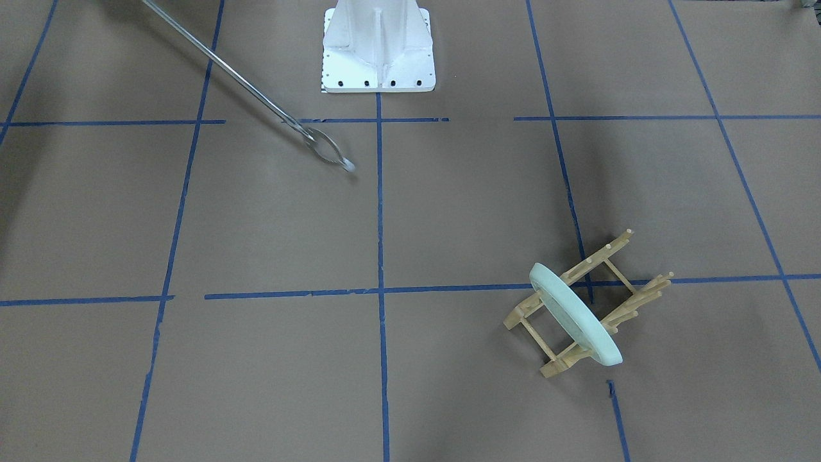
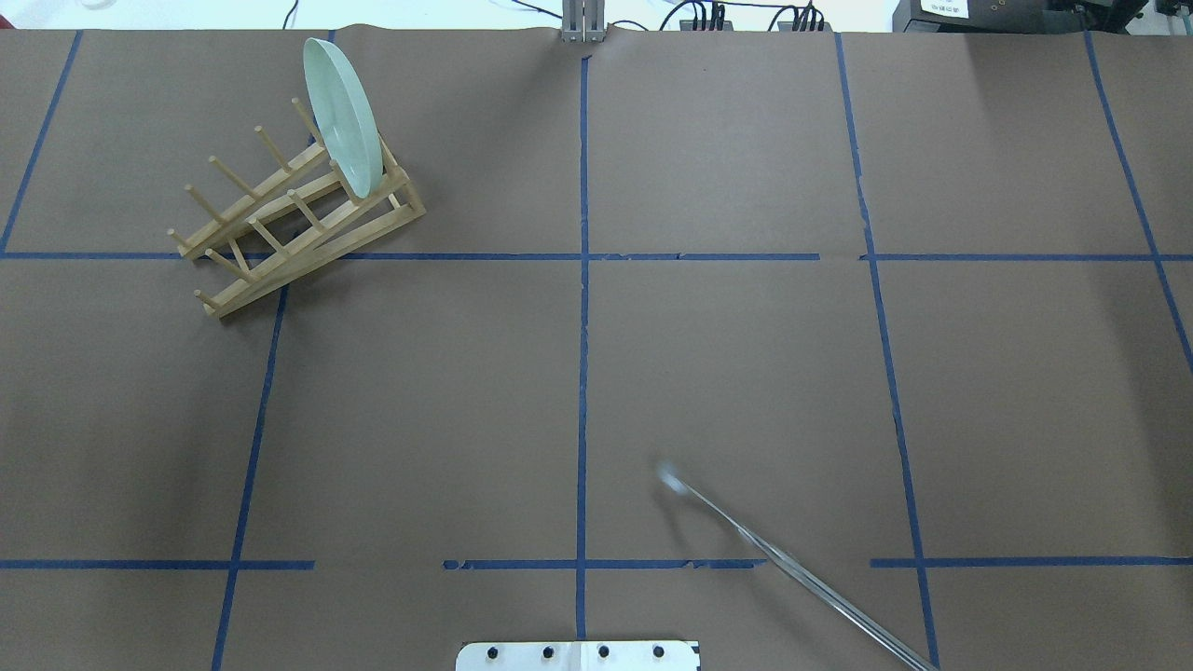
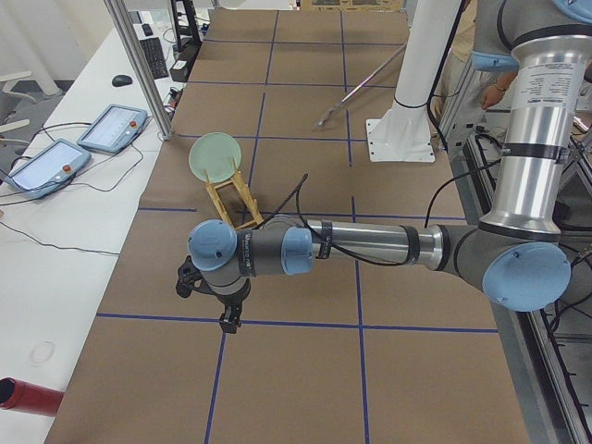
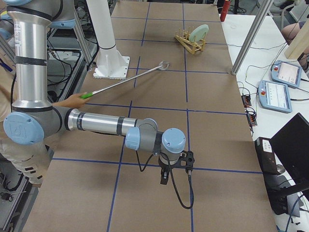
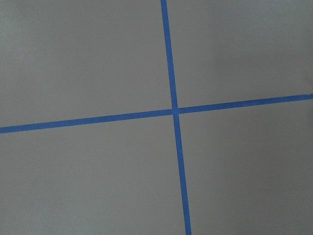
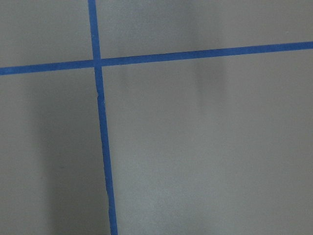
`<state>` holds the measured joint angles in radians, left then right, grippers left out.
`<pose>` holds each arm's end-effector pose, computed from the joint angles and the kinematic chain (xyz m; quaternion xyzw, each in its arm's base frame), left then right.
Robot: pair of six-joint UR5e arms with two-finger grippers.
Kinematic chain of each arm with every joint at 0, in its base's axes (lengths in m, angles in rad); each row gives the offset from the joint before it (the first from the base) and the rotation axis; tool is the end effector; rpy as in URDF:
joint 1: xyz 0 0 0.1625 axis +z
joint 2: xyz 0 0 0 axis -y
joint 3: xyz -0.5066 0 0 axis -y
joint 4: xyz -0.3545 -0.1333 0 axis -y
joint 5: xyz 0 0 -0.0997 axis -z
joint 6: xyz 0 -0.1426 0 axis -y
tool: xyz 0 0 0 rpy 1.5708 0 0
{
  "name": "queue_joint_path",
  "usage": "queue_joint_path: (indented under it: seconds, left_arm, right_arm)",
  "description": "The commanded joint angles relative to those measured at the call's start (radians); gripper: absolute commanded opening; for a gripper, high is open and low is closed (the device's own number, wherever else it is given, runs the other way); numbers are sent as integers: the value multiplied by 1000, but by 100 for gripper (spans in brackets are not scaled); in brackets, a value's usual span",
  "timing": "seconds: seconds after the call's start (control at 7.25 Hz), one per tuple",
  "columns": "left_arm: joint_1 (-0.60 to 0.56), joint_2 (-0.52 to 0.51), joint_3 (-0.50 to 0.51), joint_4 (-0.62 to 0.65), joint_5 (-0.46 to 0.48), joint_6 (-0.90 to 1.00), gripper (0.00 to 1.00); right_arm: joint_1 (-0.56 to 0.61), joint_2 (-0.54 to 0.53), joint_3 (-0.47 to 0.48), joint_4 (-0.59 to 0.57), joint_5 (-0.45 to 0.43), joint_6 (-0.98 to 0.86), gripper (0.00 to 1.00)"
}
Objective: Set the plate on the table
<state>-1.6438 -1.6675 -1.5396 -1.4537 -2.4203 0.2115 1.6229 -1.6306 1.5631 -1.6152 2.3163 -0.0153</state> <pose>-0.0624 -0.4941 0.7427 0.0351 0.4111 0.0524 0.9094 0.0579 -0.4083 0.8074 -0.0398 -0.3652 0.0375 0.9293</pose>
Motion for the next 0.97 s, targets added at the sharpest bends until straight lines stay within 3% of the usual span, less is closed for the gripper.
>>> queue_joint_path:
  seconds: [0.0, 0.41, 0.69, 0.83]
  left_arm:
    - [1, -12, 1, -1, 0, -1, 100]
    - [2, 0, -65, -8, 23, -6, 100]
    - [1, 87, -65, -174, 6, -4, 100]
    - [2, 78, -89, -298, -26, -150, 100]
  right_arm:
    - [0, 0, 0, 0, 0, 0, 100]
    - [0, 0, 0, 0, 0, -2, 100]
    - [0, 0, 0, 0, 0, 0, 100]
    - [0, 0, 0, 0, 0, 0, 100]
